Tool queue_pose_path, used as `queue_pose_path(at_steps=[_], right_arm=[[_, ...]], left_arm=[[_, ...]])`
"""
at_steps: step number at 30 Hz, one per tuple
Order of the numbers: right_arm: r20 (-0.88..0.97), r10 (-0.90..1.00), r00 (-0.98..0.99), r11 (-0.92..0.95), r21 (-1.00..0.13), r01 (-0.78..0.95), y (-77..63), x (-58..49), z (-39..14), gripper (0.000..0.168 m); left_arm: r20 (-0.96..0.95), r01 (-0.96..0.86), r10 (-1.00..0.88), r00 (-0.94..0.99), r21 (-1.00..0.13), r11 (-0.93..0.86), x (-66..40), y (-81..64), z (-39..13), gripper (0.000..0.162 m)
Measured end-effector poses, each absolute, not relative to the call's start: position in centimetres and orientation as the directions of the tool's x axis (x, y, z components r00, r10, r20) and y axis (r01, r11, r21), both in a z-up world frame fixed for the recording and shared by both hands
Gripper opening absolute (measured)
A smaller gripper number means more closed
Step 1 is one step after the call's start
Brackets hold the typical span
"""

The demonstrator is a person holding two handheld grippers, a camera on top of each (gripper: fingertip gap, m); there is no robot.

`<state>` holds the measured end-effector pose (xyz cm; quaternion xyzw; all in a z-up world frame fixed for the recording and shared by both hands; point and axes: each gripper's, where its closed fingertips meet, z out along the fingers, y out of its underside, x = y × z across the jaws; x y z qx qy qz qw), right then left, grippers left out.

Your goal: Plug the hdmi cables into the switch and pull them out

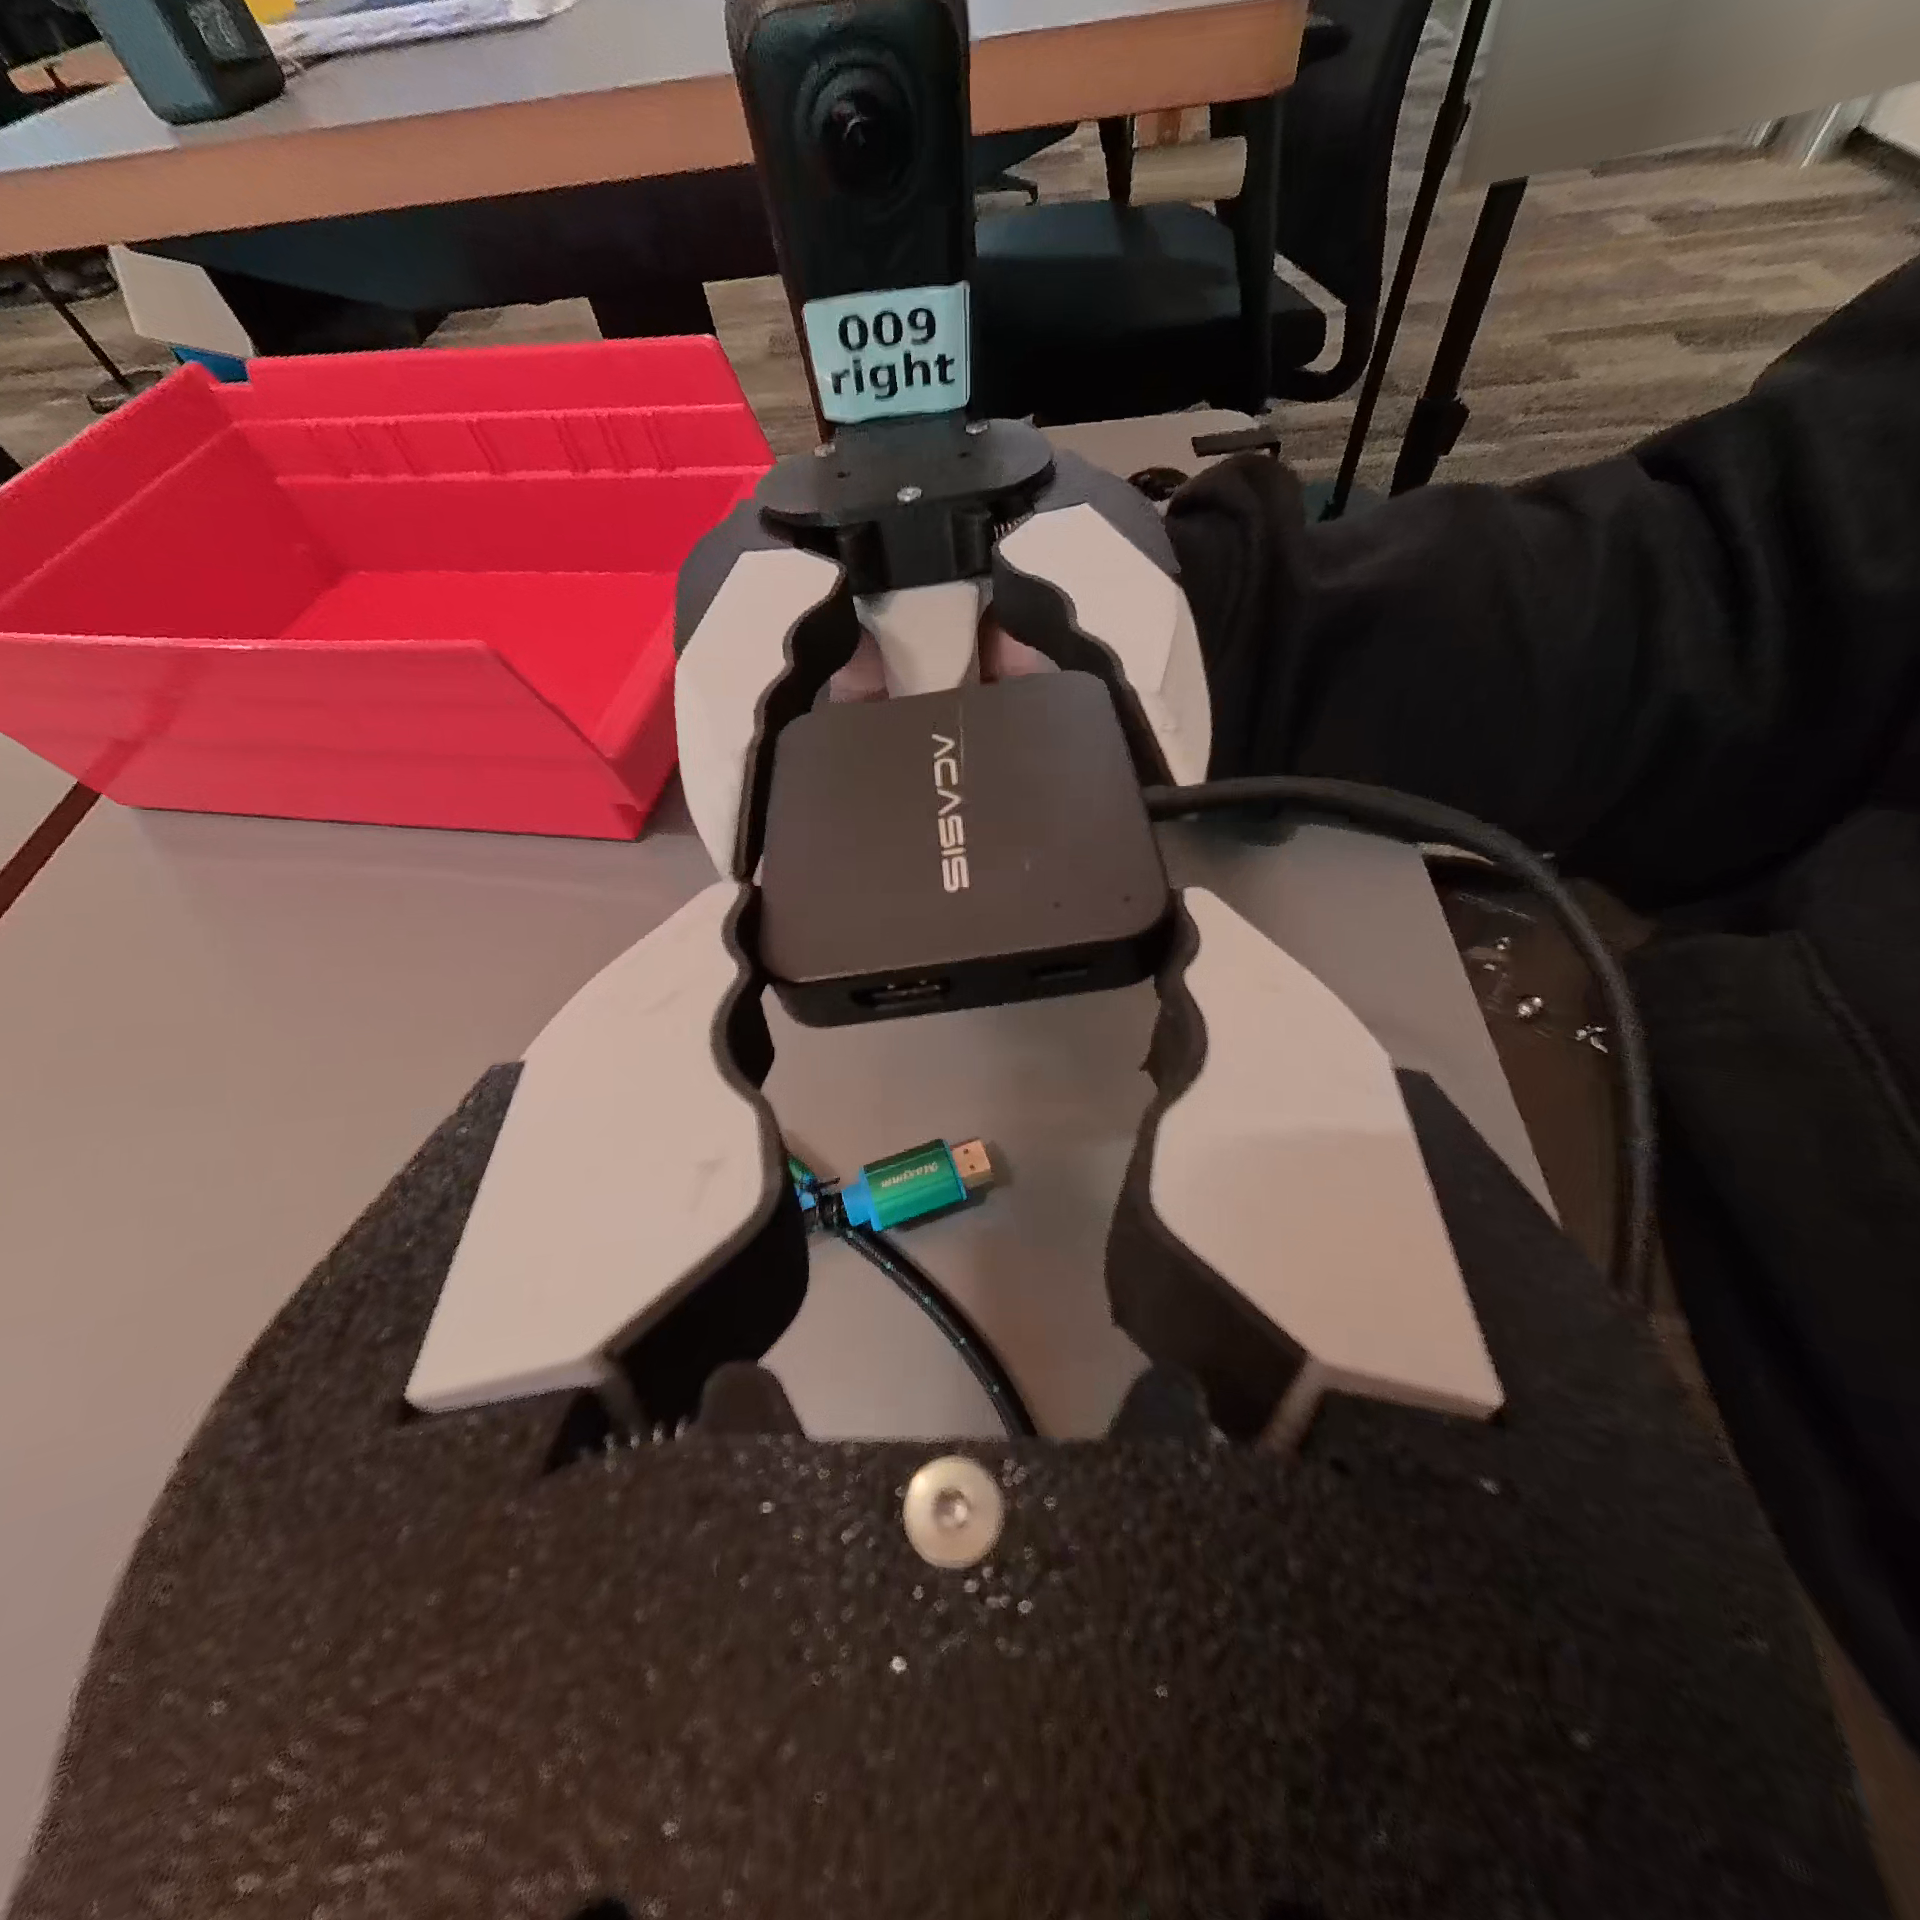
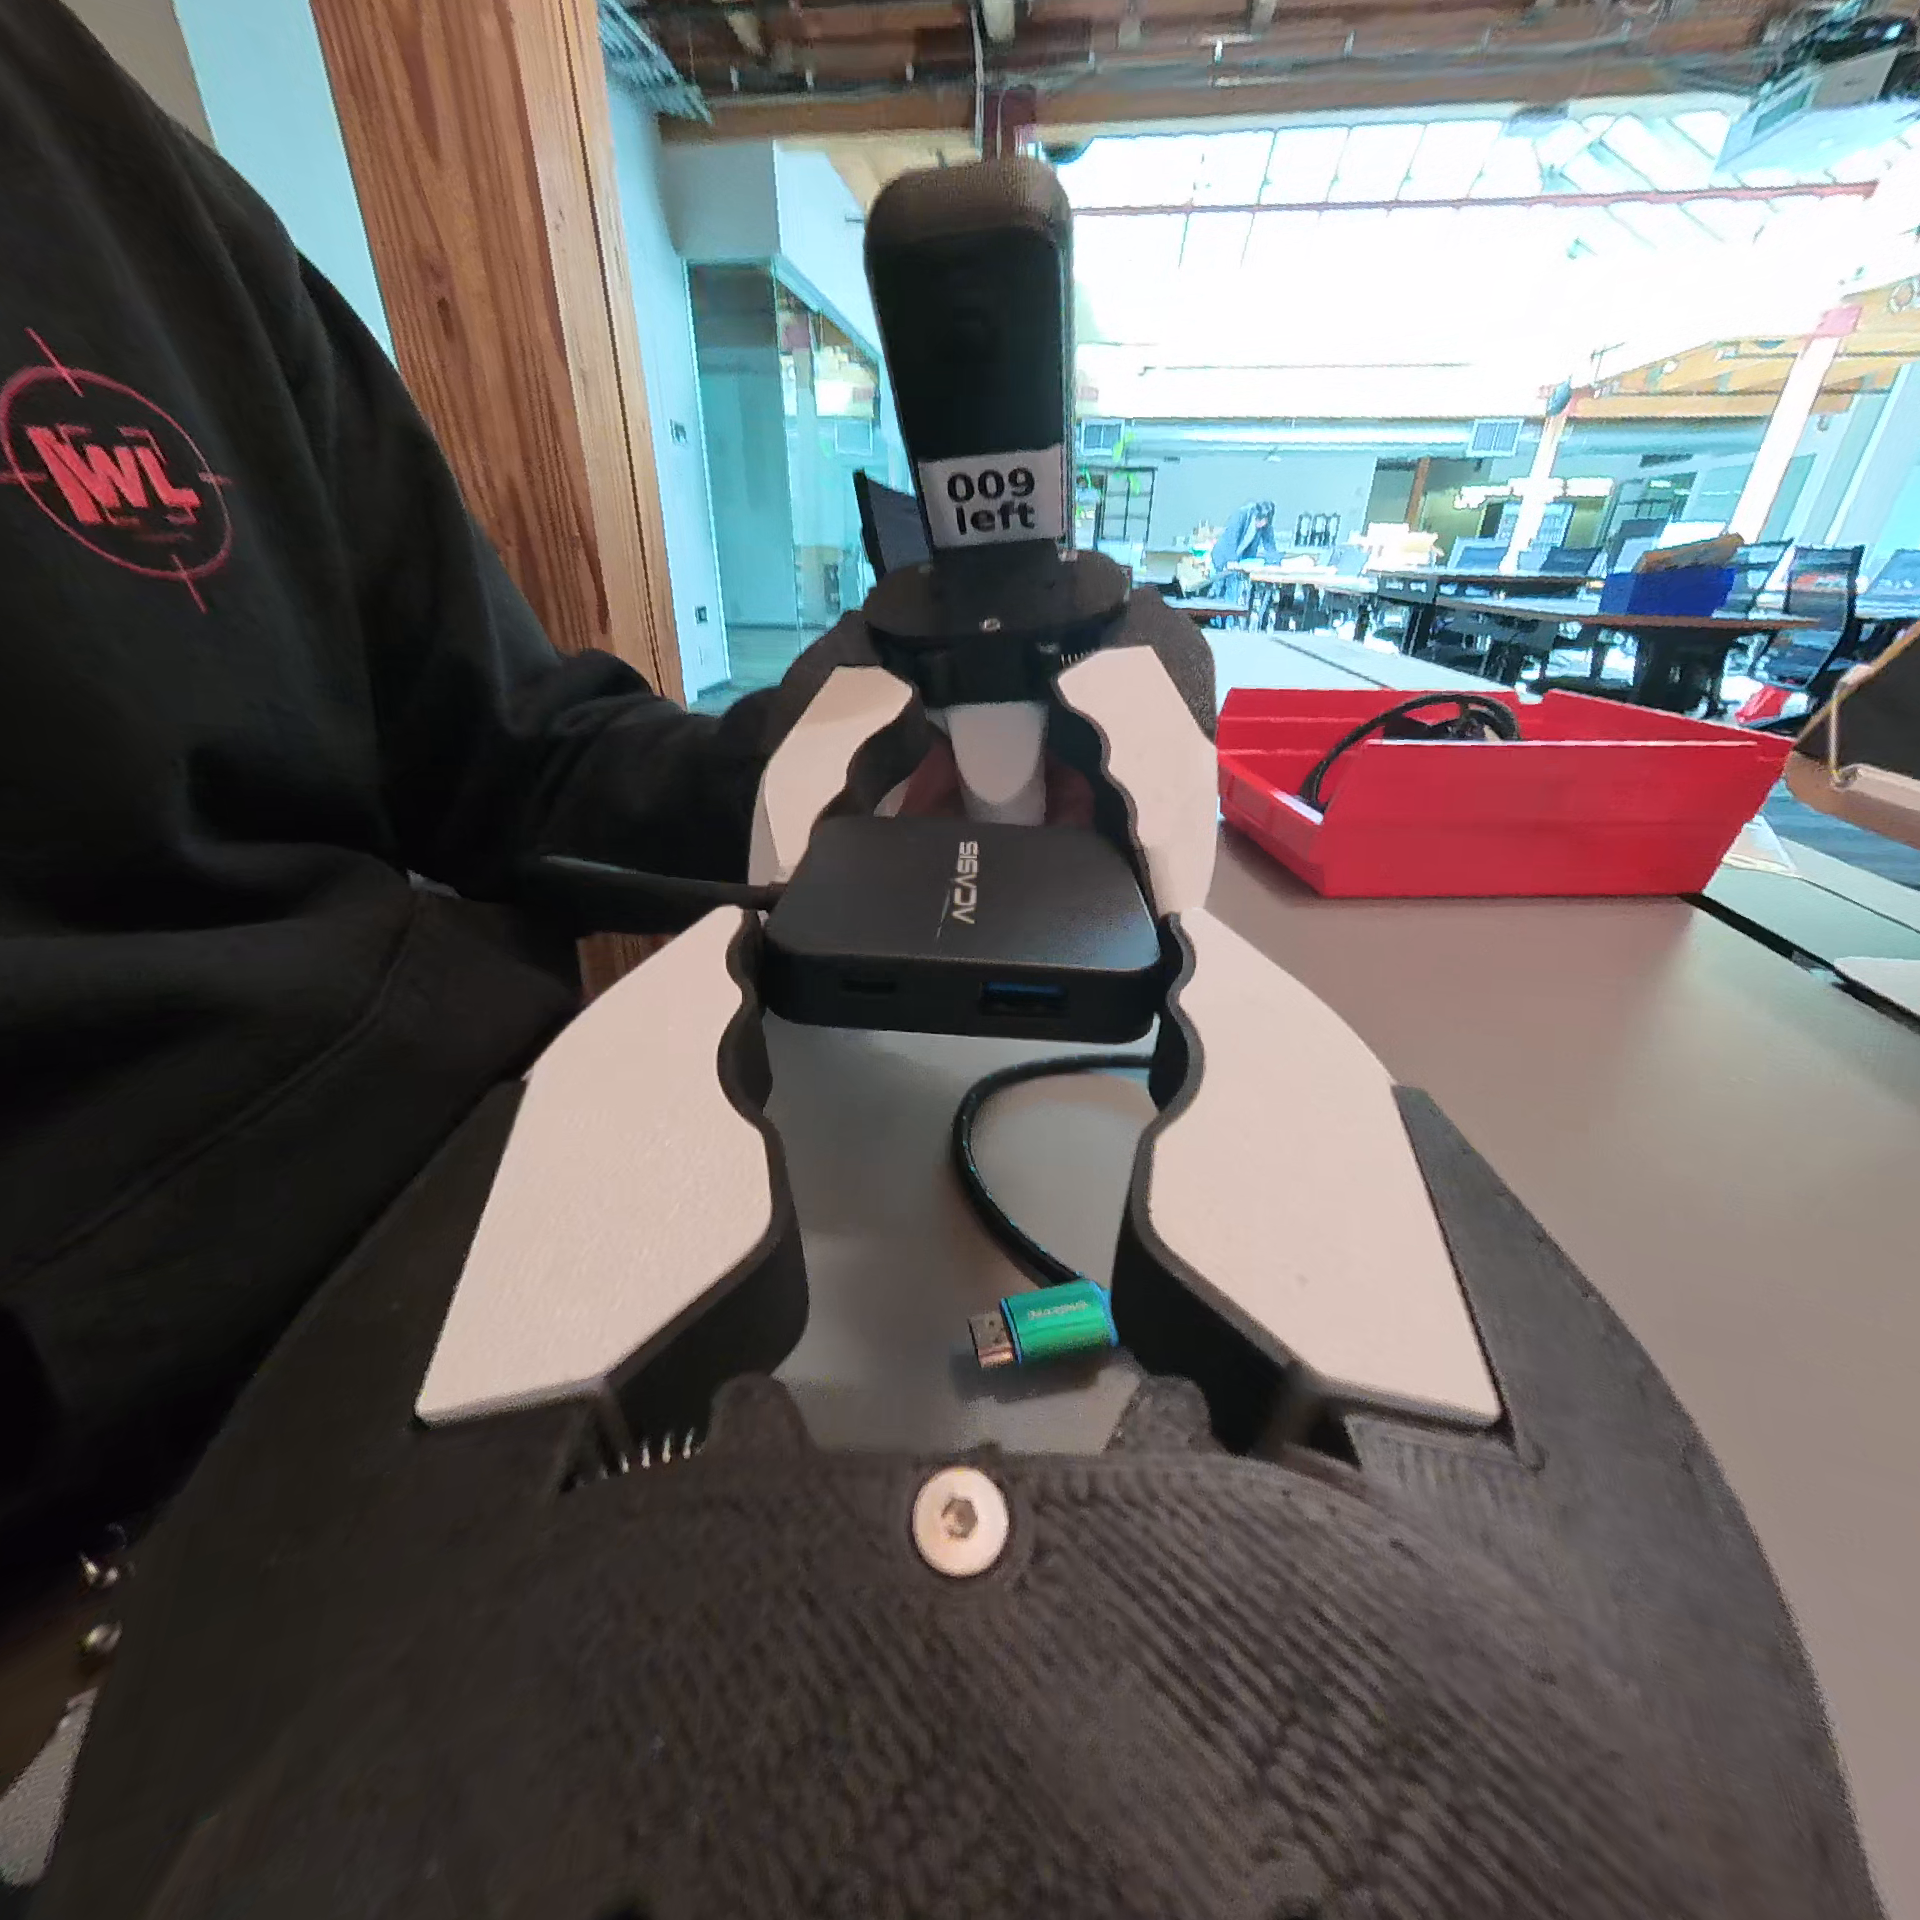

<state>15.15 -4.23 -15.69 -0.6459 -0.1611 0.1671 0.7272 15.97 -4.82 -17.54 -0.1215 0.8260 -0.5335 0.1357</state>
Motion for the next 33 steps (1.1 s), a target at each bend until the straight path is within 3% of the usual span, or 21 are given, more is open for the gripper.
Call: queue_pose_path(at_steps=[3, 22, 33], right_arm=[[0.08, 0.396, 0.915, 0.088, -0.995, 0.049, -3.7, 15.5, -16.3, 0.073], [-0.009, 0.387, 0.922, 0.136, -0.988, -0.067, -3.5, 16.5, -15.9, 0.072], [0.023, 0.395, 0.918, 0.118, -0.993, -0.026, -3.0, 16.2, -16.2, 0.071]], left_arm=[[-0.106, -0.073, -0.373, -0.922, -0.897, 0.436, 16.3, -4.7, -18.0, 0.071], [-0.123, -0.059, -0.365, -0.923, -0.891, 0.451, 16.8, -3.6, -18.1, 0.071], [-0.113, -0.066, -0.342, -0.933, -0.879, 0.472, 16.6, -3.2, -18.5, 0.071]])
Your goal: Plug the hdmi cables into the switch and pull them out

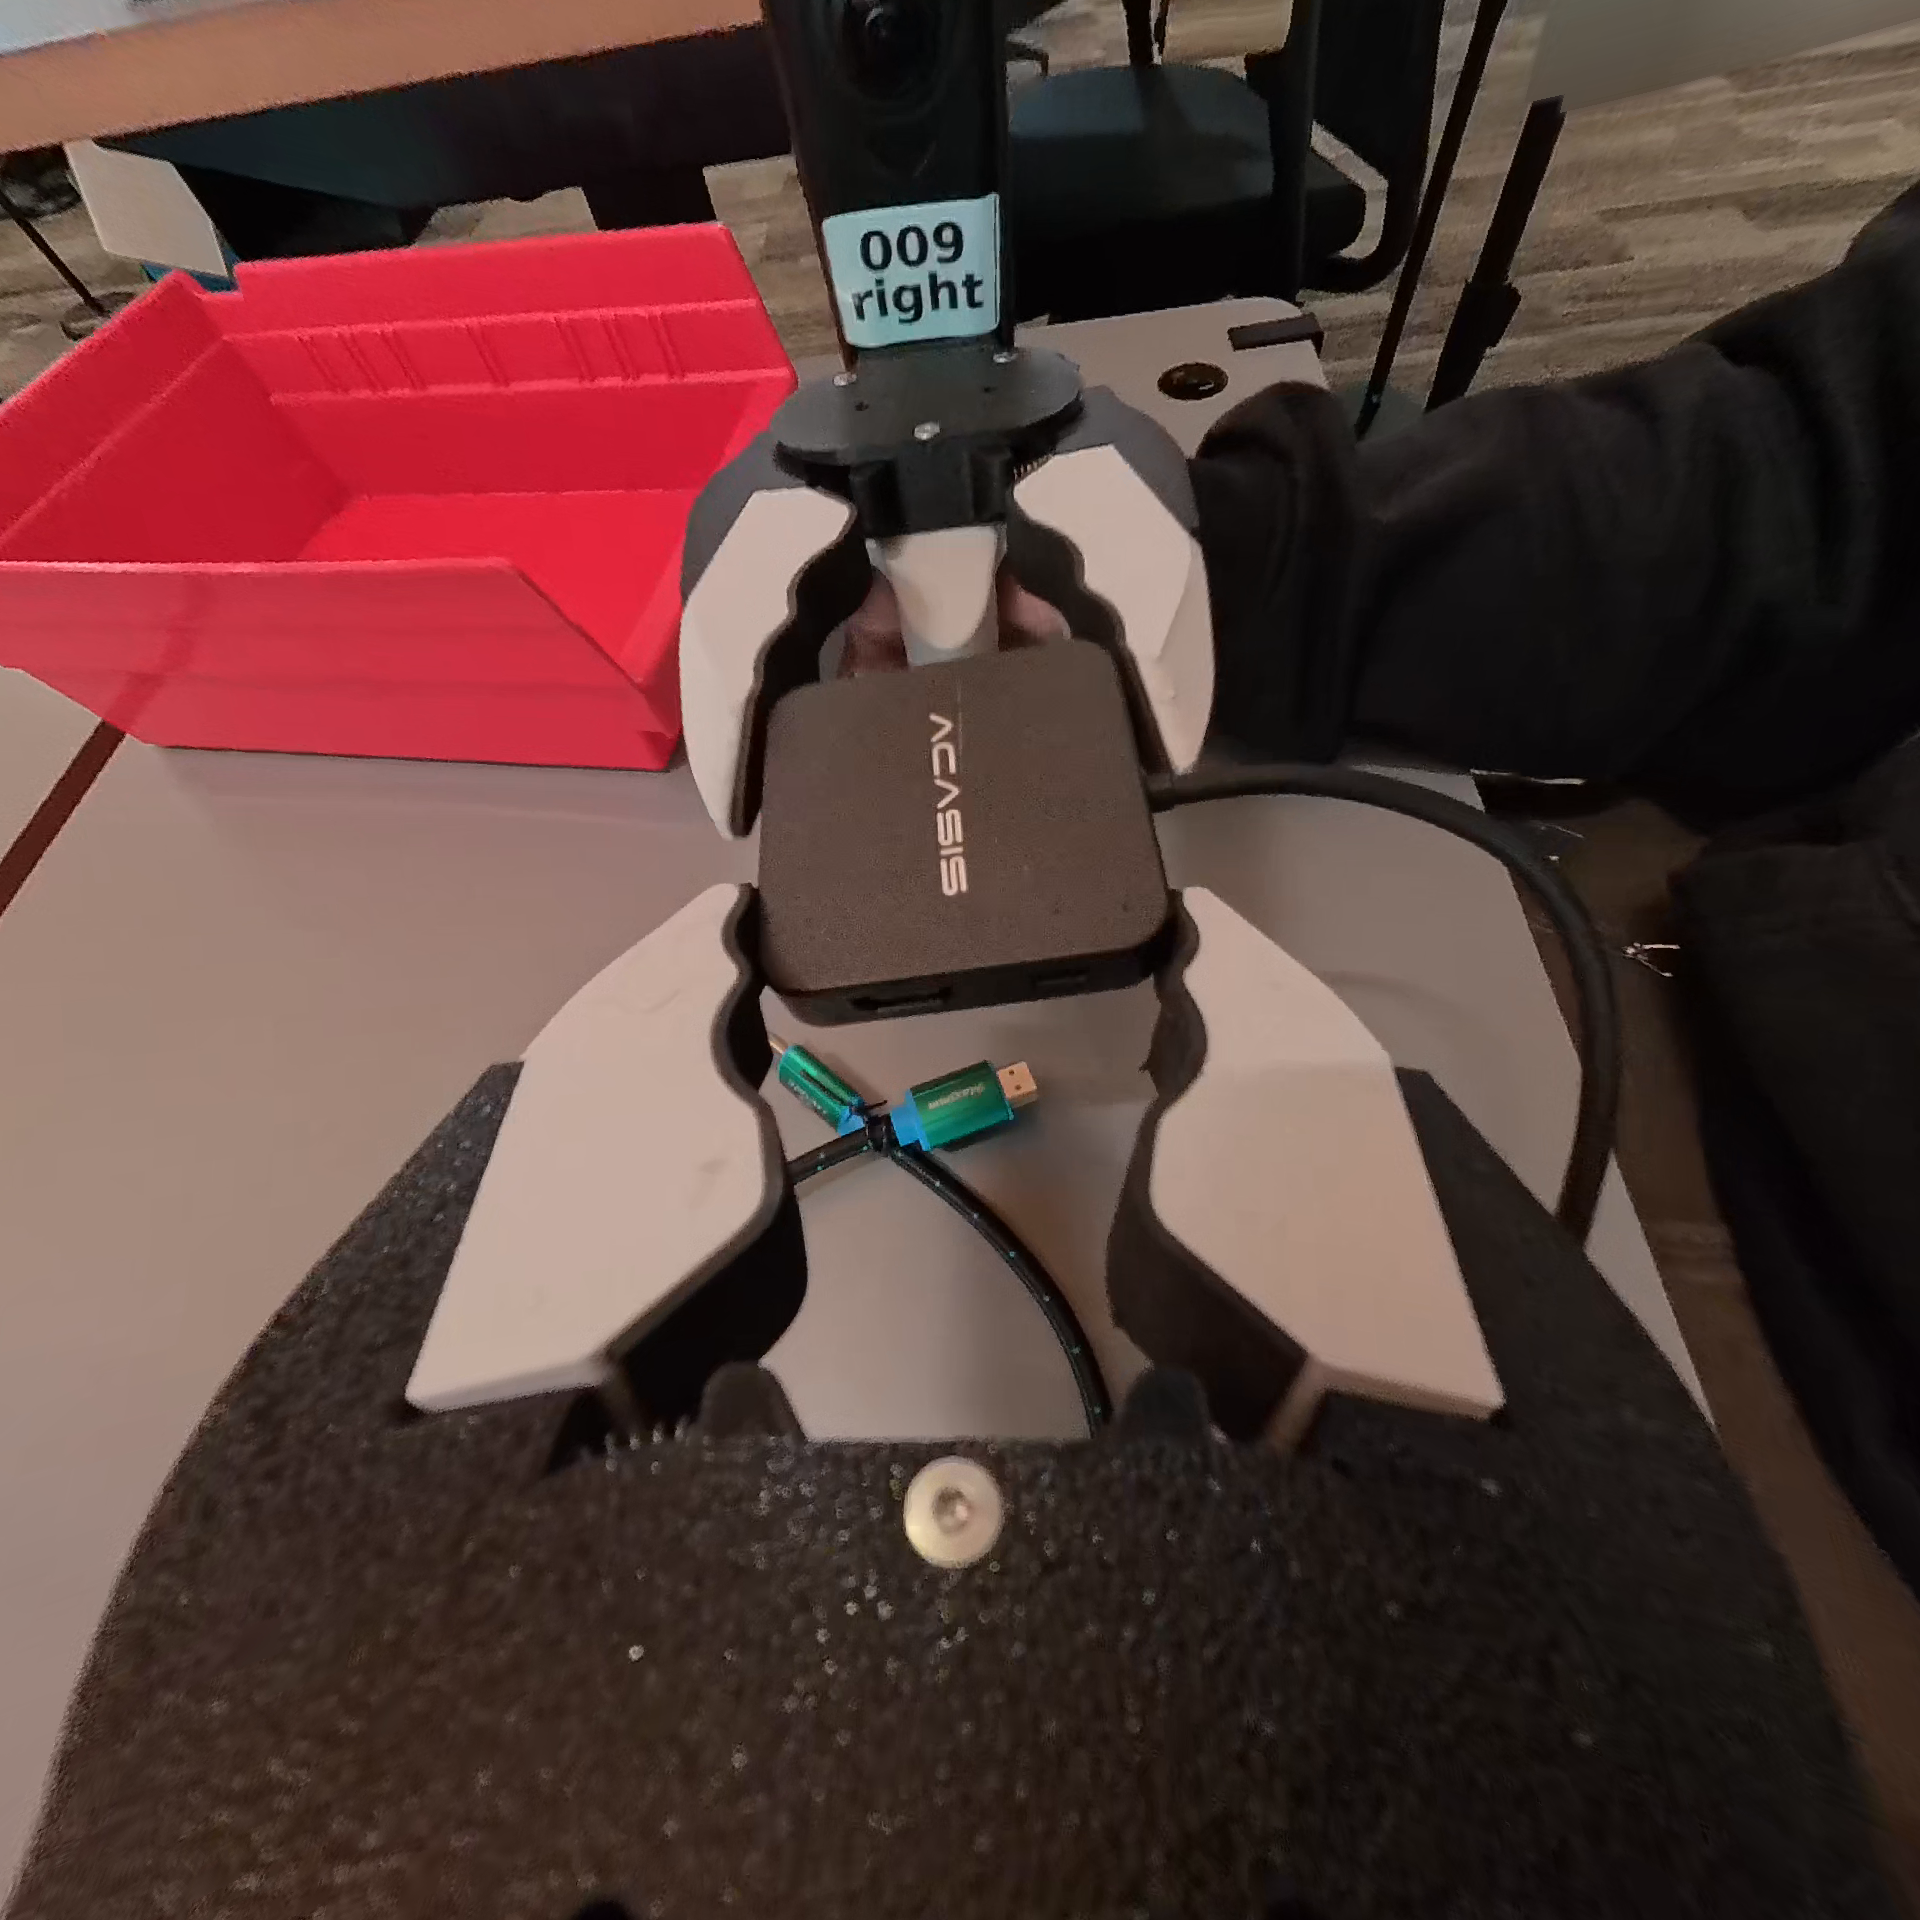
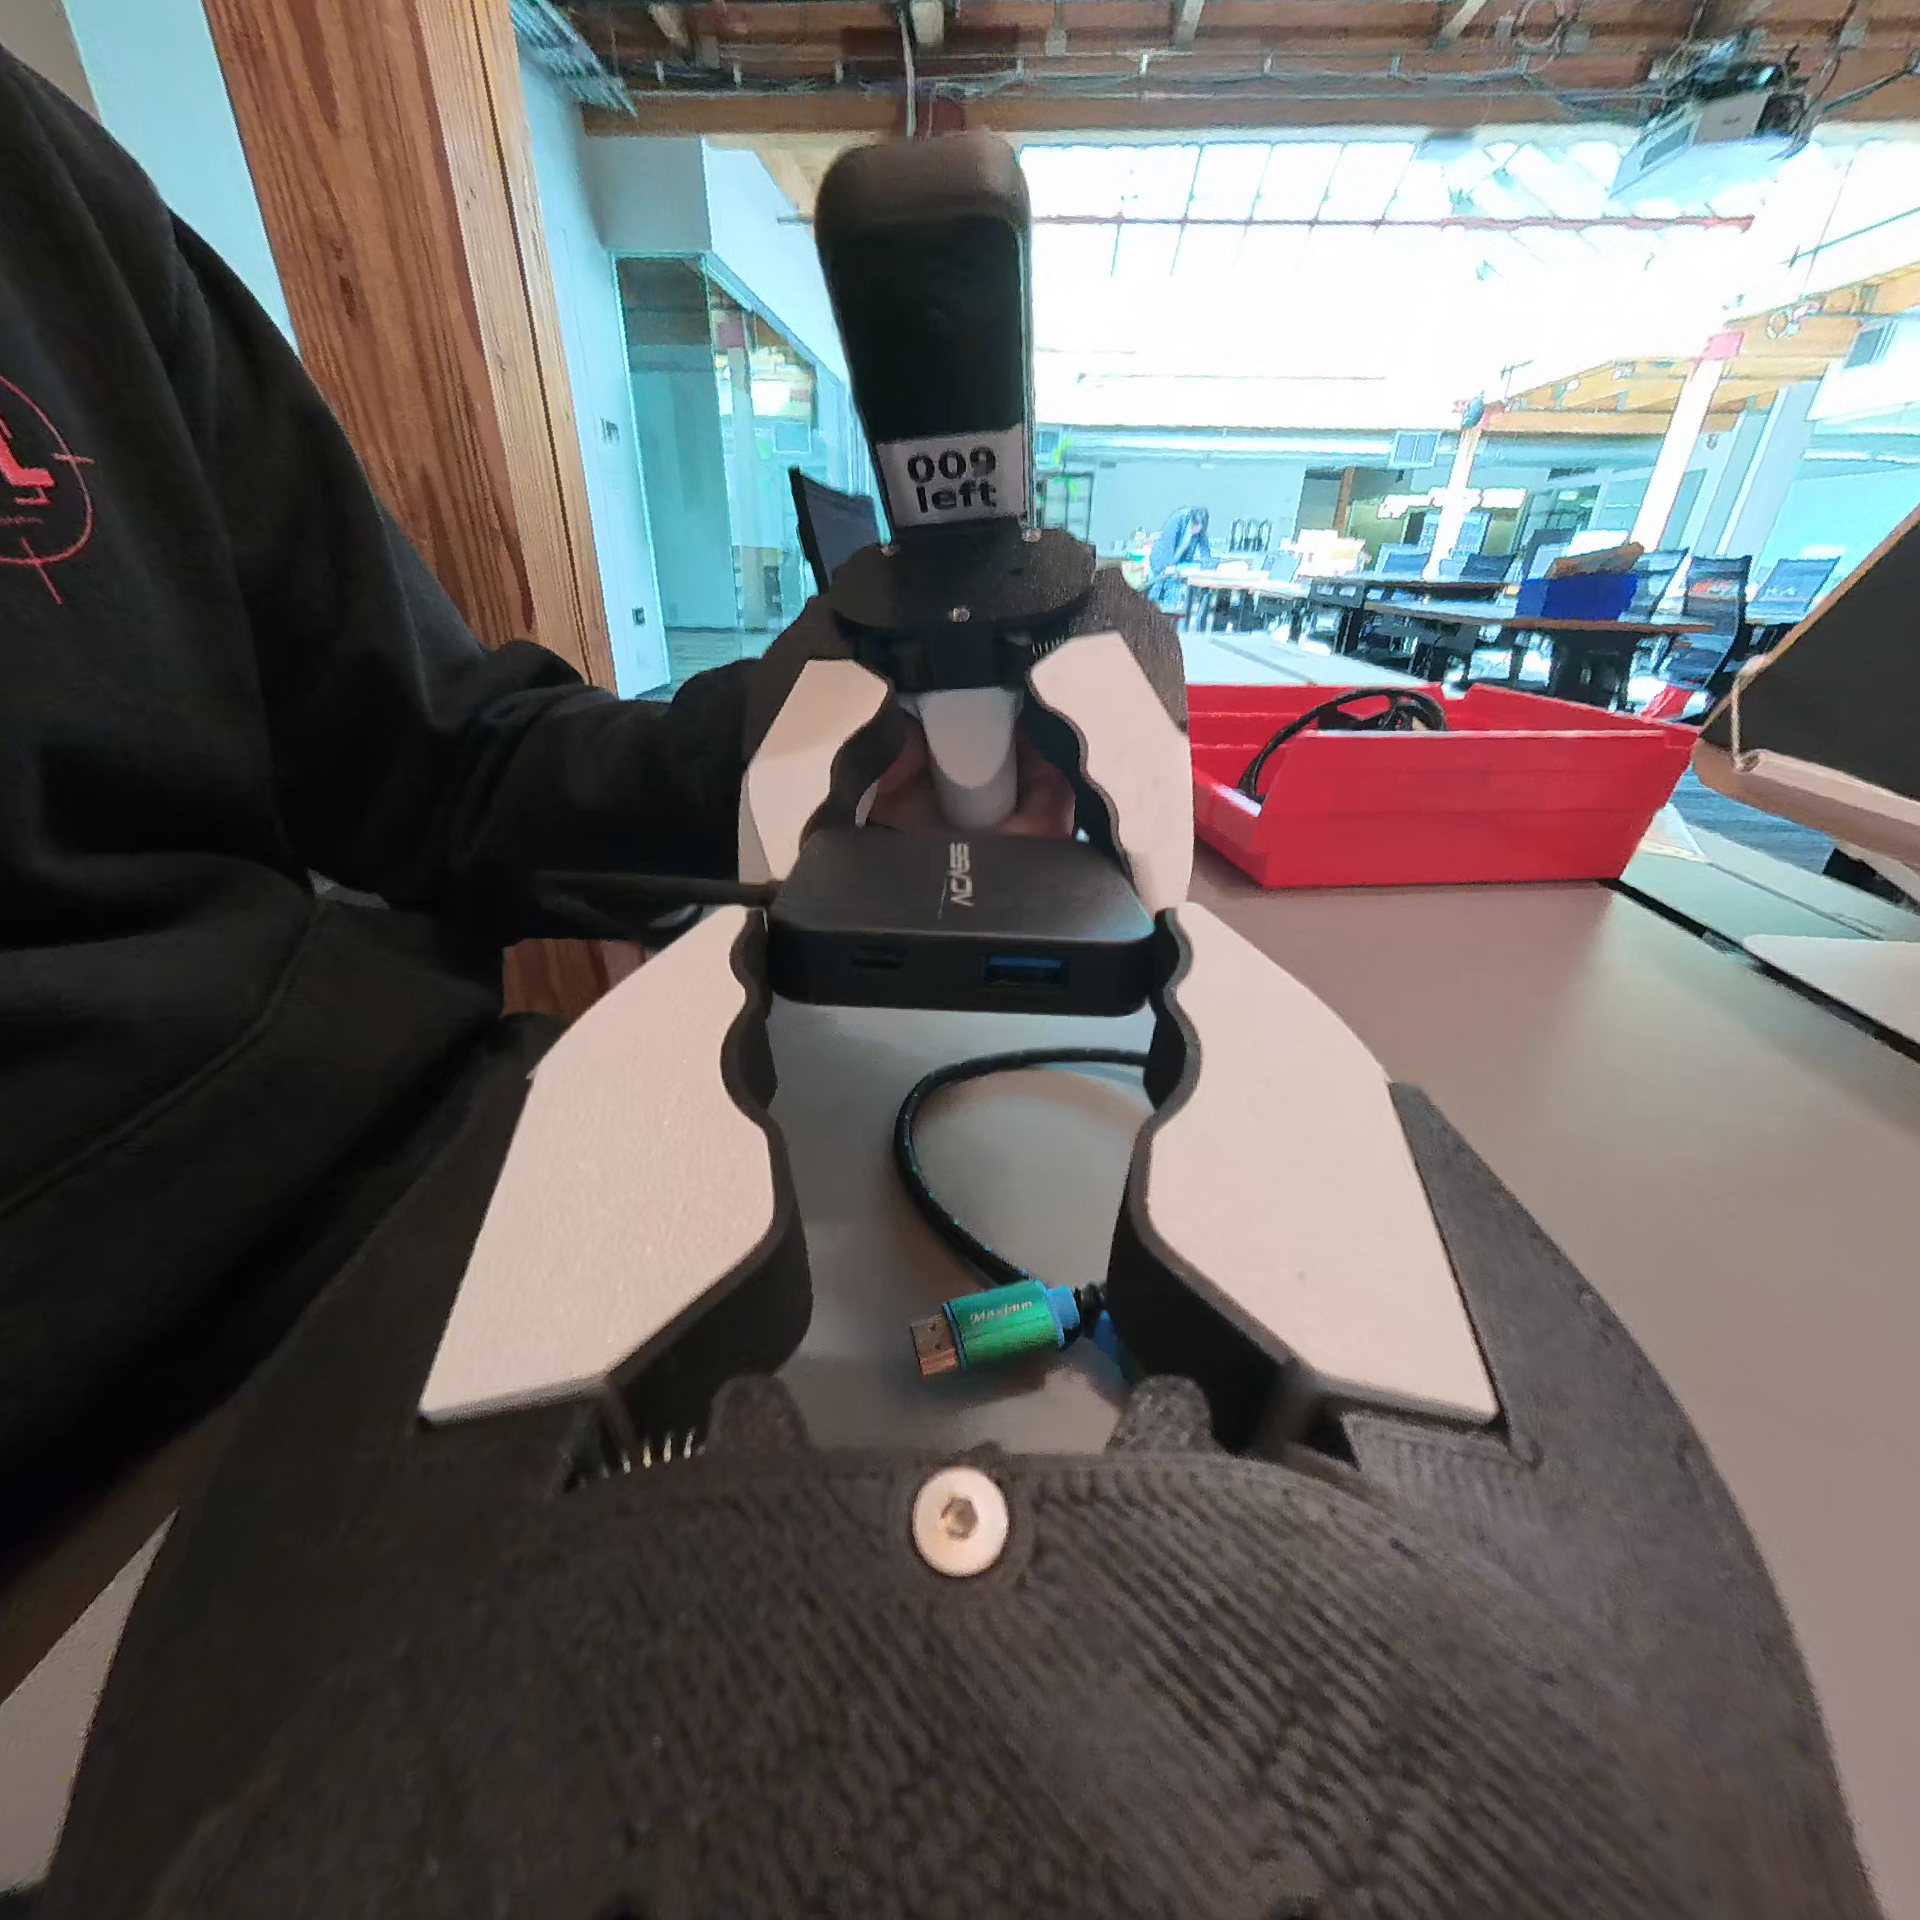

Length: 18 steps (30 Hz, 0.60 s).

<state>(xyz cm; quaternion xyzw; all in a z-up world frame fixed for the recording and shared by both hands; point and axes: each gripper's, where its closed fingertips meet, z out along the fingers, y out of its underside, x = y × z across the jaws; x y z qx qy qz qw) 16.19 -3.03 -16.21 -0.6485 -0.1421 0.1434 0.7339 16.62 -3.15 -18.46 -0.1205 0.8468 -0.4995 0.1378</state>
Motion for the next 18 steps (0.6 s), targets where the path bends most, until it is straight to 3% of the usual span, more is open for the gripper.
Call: queue_pose_path(at_steps=[7, 18], right_arm=[[0.002, 0.397, 0.918, 0.132, -0.99, -0.055, -3.1, 16.4, -15.3, 0.071], [-0.035, 0.358, 0.933, 0.237, -0.963, -0.127, -4.2, 18.1, -14.2, 0.071]], left_arm=[[-0.103, -0.028, -0.349, -0.931, -0.935, 0.352, 16.7, -3.5, -17.0, 0.071], [0.095, -0.15, -0.438, -0.894, -0.984, 0.094, 17.4, -2.8, -15.6, 0.074]])
